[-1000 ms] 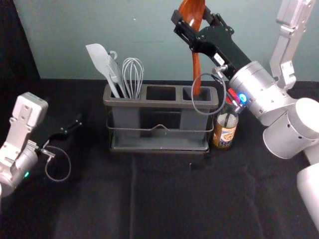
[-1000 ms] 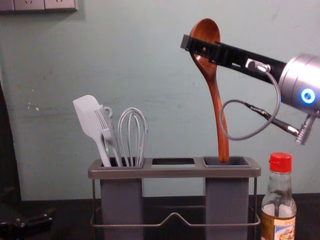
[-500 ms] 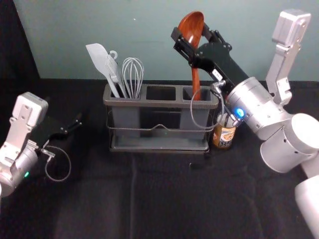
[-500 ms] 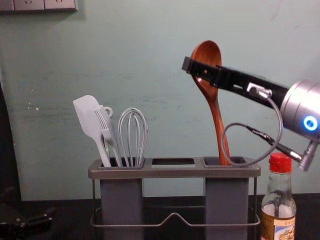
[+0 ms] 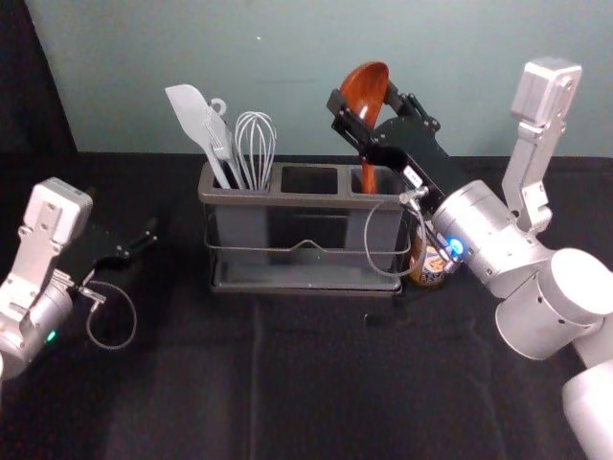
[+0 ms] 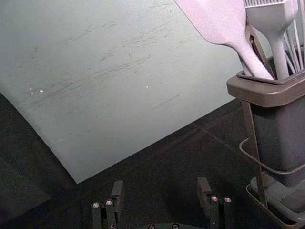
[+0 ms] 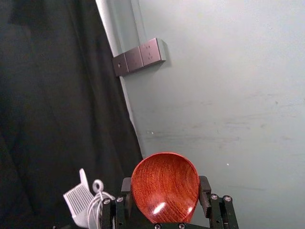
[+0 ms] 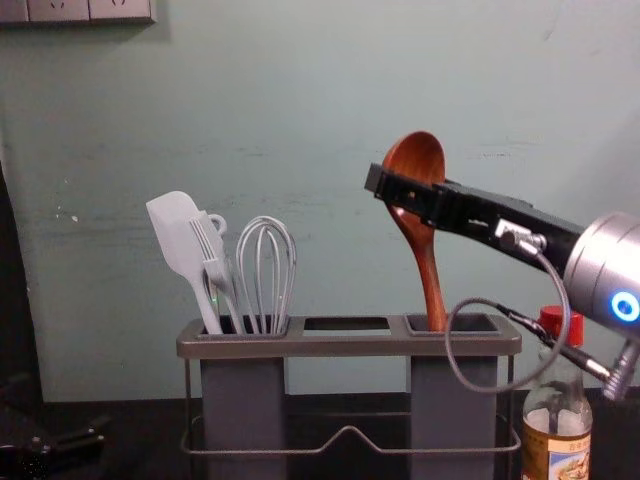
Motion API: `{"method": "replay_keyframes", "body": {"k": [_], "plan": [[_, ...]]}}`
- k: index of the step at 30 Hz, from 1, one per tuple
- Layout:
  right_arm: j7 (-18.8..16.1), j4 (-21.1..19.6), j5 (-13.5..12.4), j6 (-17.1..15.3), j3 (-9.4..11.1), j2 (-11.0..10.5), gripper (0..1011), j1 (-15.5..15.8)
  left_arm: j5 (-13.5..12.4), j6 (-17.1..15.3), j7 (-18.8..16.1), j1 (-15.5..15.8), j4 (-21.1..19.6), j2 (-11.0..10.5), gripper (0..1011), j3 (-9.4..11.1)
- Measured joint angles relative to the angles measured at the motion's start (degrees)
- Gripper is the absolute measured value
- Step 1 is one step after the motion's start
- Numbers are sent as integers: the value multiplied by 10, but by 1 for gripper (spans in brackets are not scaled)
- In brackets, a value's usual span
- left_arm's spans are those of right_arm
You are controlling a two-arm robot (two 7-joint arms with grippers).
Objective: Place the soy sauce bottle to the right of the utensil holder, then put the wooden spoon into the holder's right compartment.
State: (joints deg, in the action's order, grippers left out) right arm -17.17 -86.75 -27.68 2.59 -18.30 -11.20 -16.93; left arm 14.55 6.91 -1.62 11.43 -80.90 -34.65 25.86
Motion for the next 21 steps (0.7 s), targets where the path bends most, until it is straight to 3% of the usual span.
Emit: {"method": "replay_keyframes", "body": {"k": [21], "plan": [[0,3,7,9,-1,2,838,29,0,0,0,0,0,0,1000,0]]}}
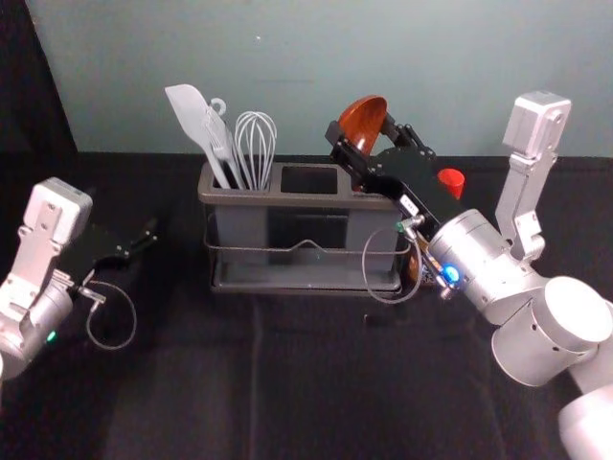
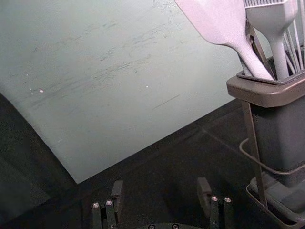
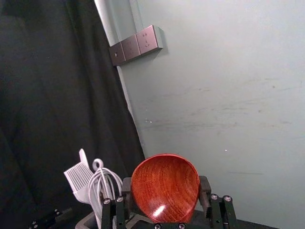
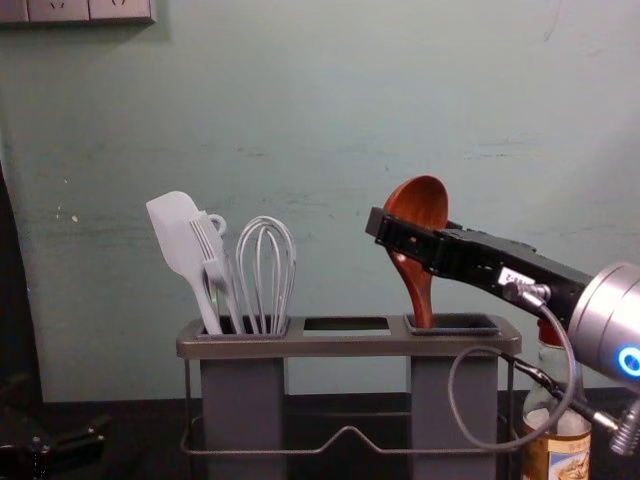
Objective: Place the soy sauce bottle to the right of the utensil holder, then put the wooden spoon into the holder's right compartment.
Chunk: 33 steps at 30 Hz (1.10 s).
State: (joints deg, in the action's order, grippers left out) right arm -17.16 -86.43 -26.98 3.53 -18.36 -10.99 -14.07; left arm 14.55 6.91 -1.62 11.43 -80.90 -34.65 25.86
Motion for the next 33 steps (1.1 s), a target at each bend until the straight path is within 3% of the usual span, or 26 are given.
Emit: {"method": "replay_keyframes", "body": {"k": [11,17,33], "plan": [[-3,0,-3,2,3,2,854,0,0,0,0,0,0,0,1000,0],[-3,-2,-4,10,6,7,1004,-6,0,0,0,0,0,0,1000,0],[1,-59,3,11,21,-3,1004,-40,0,0,0,0,0,0,1000,0]]}}
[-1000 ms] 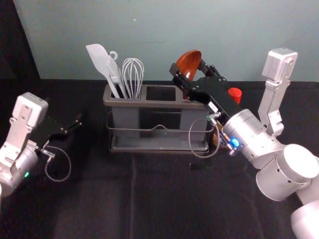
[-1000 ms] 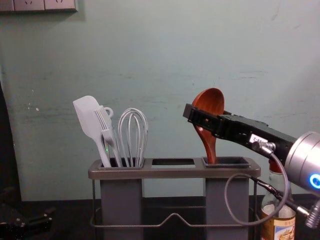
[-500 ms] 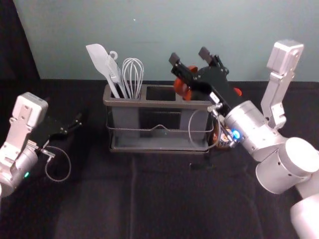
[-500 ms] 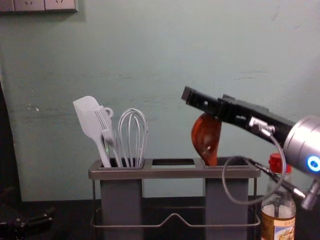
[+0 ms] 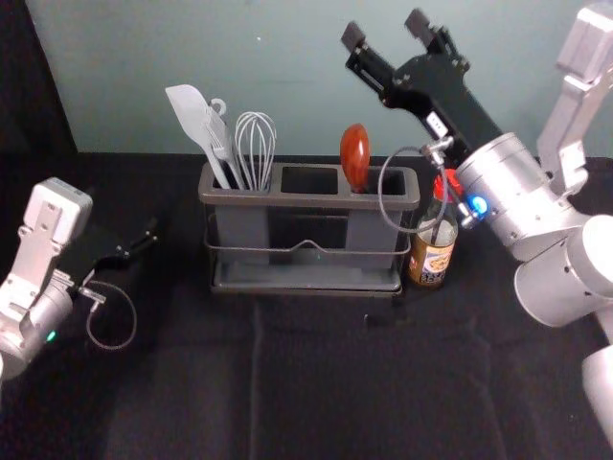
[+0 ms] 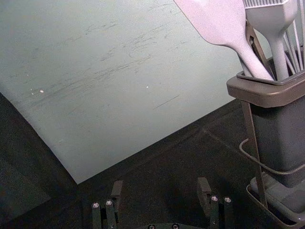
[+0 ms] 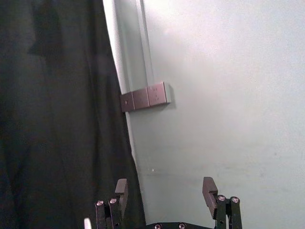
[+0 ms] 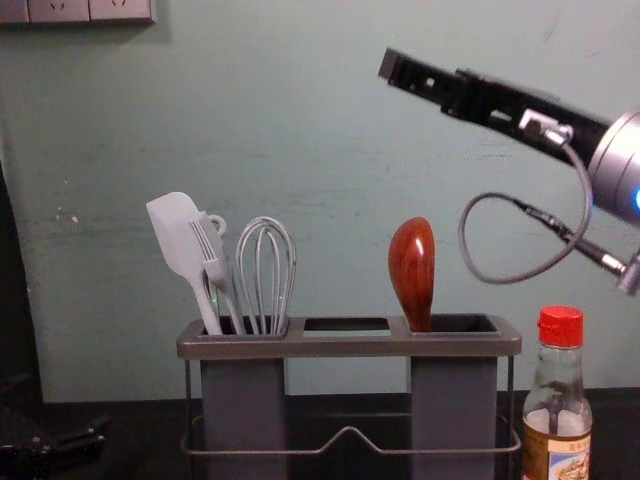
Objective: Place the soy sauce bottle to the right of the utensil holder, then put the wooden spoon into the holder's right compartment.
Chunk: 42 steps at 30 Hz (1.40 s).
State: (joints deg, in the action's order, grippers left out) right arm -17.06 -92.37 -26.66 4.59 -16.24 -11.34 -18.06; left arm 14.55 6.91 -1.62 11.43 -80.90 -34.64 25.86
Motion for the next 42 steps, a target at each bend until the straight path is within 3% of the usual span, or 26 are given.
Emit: {"method": "replay_keyframes", "body": {"k": [13,19,24,28,36,42], "plan": [[6,-11,6,6,22,-17,1004,-2,0,0,0,0,0,0,1000,0],[20,-13,1,2,70,-42,1004,0,0,0,0,0,0,0,1000,0],[31,-7,14,-6,97,-65,1004,13,0,0,0,0,0,0,1000,0],[45,6,27,-15,111,-69,1004,30,0,0,0,0,0,0,1000,0],[55,45,41,-34,124,-68,1004,63,0,0,0,0,0,0,1000,0],[38,76,44,-43,123,-71,1004,77,0,0,0,0,0,0,1000,0]]}}
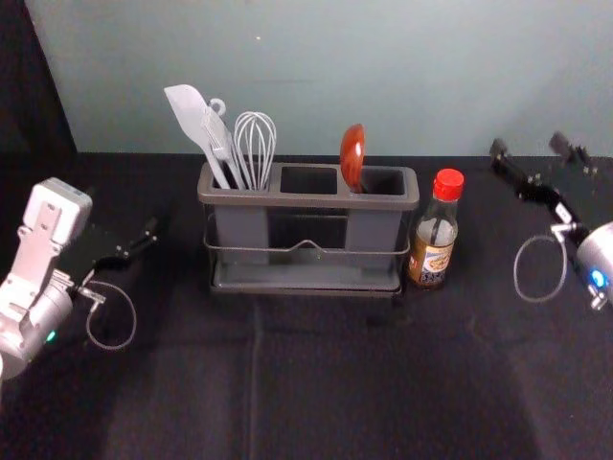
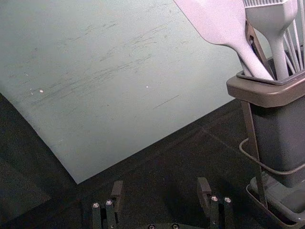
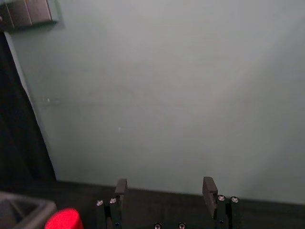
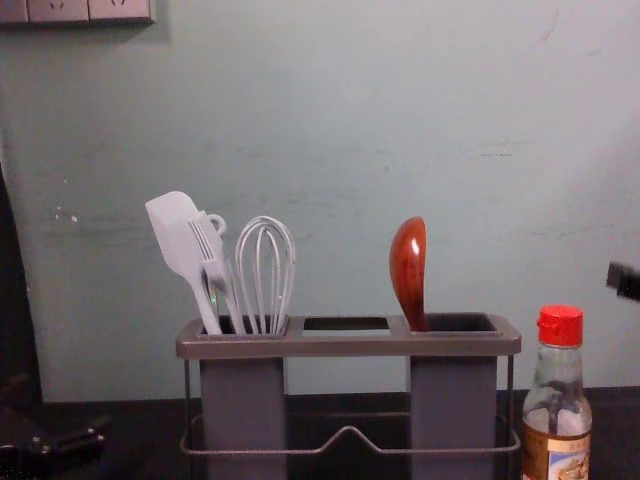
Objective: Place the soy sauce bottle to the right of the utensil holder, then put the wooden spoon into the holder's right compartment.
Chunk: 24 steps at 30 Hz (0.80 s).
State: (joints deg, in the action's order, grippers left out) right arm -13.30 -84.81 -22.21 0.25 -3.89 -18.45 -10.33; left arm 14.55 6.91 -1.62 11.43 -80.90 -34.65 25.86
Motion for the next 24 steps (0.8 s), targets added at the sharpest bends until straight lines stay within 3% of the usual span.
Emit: {"method": "replay_keyframes", "body": {"k": [13,24], "plan": [[-30,81,-3,11,-12,8,1004,-24,0,0,0,0,0,0,1000,0],[-31,82,-2,12,-13,8,1004,-25,0,0,0,0,0,0,1001,0]]}}
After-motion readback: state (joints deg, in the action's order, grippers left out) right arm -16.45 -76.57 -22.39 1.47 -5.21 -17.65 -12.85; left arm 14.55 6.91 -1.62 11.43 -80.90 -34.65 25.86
